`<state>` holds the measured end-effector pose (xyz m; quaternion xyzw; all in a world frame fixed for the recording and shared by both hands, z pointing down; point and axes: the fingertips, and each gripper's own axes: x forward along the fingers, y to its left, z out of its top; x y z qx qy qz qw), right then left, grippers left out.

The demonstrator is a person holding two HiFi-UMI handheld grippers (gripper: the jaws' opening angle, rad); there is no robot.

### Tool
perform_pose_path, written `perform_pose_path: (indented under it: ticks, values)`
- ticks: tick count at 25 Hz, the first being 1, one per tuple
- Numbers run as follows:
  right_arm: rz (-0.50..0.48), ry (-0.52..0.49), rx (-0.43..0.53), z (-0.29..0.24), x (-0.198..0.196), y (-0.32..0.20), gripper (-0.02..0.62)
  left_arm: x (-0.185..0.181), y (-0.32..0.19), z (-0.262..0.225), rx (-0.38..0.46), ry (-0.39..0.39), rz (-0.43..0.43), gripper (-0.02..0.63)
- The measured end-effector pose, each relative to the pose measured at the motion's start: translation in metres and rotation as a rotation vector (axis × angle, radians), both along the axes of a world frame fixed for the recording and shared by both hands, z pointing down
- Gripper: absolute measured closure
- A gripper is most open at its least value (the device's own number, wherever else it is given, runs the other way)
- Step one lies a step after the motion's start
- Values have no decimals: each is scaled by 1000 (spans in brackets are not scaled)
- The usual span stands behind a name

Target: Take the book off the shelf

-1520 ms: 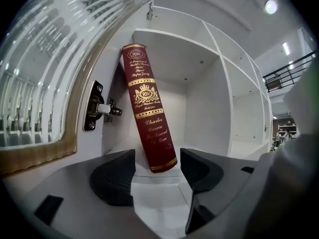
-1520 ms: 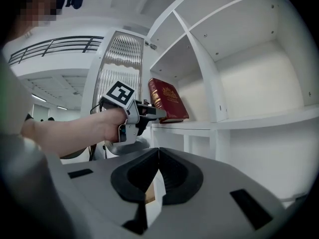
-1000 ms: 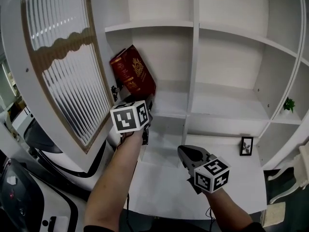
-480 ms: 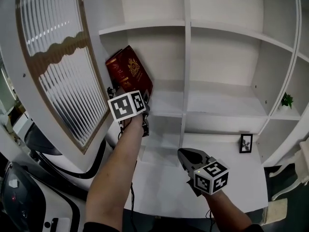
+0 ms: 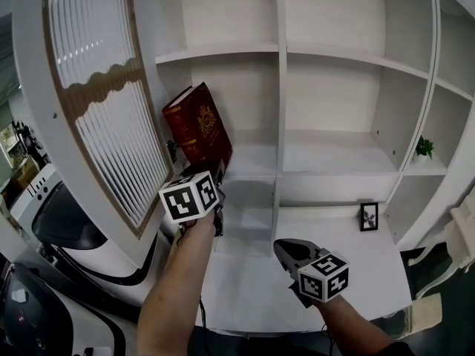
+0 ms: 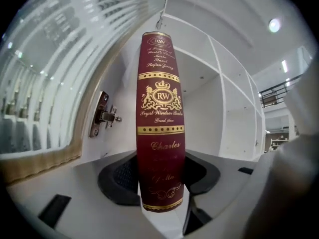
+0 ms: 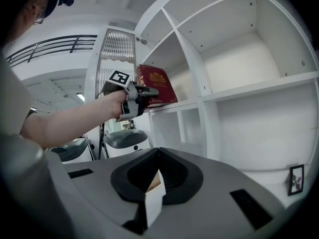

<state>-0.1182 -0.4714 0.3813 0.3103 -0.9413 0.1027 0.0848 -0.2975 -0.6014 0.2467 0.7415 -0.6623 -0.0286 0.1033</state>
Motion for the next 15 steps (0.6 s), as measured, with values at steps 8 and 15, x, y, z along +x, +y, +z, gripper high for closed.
perform_pose_path:
  ticks: [8, 15]
  values:
    - [55, 23, -26, 20, -1, 34, 581, 11, 73, -6, 99, -37, 119, 385]
    - [149, 39, -33, 26, 25, 47, 581, 35, 126, 9, 150, -2, 249, 385]
